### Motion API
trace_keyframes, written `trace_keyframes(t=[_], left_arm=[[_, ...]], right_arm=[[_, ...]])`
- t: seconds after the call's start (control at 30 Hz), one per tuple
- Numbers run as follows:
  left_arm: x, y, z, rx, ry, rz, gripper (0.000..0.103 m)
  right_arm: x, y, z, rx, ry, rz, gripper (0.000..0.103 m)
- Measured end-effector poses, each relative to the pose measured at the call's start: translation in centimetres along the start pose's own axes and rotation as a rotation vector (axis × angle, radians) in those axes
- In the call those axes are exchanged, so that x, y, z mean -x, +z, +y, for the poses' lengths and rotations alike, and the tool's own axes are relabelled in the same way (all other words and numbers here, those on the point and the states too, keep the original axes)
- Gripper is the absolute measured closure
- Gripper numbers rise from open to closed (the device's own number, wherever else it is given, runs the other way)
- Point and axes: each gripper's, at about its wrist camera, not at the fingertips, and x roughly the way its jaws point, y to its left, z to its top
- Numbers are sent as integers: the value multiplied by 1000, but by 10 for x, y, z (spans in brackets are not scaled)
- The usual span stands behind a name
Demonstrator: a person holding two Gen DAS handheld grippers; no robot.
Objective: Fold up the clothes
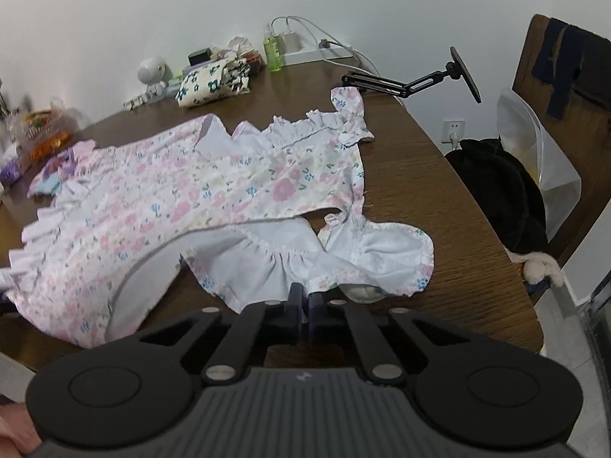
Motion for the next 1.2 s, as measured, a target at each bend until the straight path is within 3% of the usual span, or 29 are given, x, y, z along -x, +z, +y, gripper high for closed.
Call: trace_keyframes(t=[0.17, 0.33, 0.43, 0.67, 0.87, 1.1, 1.2], left_arm=[[14, 16, 6, -35, 25, -58, 103], [8, 58, 24, -124, 127, -91, 103], [-17, 87, 41, -133, 175, -89, 103], [-97, 141, 77, -118, 181, -1, 101], [-139, 148, 92, -126, 173, 67, 99], [-148, 131, 85, -140, 119, 109, 97], [-143, 124, 83, -114, 123, 100, 95]], right_arm=[[7, 19, 1, -31, 52, -26, 102], [8, 70, 7, 30, 20, -67, 102], [-10, 91, 8, 57, -21, -49, 102], [-72, 127, 1, 49, -96, 45, 102], [-123, 155, -5, 42, -151, 125, 102], [-138, 161, -1, 101, -133, 184, 100], [-136, 170, 1, 120, -121, 165, 89]])
